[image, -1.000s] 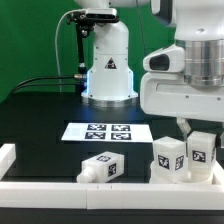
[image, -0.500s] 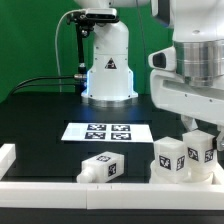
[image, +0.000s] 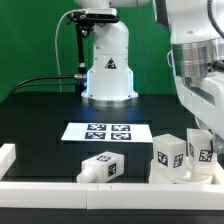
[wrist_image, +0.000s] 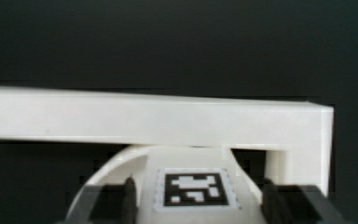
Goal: Assemble stool
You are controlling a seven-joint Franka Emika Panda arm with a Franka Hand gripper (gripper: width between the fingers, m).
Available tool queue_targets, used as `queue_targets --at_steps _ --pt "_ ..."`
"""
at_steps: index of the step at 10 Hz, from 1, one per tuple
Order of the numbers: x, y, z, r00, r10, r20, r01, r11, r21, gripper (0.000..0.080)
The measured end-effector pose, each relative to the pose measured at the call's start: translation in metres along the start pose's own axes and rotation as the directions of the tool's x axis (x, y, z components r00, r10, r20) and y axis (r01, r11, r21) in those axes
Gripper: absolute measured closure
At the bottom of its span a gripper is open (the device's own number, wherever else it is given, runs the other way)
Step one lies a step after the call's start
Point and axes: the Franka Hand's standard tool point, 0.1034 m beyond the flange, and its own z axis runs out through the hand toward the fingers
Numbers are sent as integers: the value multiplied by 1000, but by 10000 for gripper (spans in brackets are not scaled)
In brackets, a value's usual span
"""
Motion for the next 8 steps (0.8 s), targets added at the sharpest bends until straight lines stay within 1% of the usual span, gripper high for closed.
queue_targets --at_steps 1,2,3,4,5,6,7,8 --pt "1 -4 -1 989 148 26 -149 988 32 466" --pt "2 -5 -1 959 279 50 -281 959 48 466" --pt "2 -8 -2 912 403 74 -407 912 52 466" --pt "4 -11 -3 876 472 94 -478 877 53 466" --pt "5 -13 -4 851 512 116 -520 852 58 466" --pt "5 -12 -3 867 486 113 -494 868 57 466" --pt "4 -12 -3 874 473 112 -481 875 58 352" --pt "4 -11 -2 894 435 109 -443 894 63 212"
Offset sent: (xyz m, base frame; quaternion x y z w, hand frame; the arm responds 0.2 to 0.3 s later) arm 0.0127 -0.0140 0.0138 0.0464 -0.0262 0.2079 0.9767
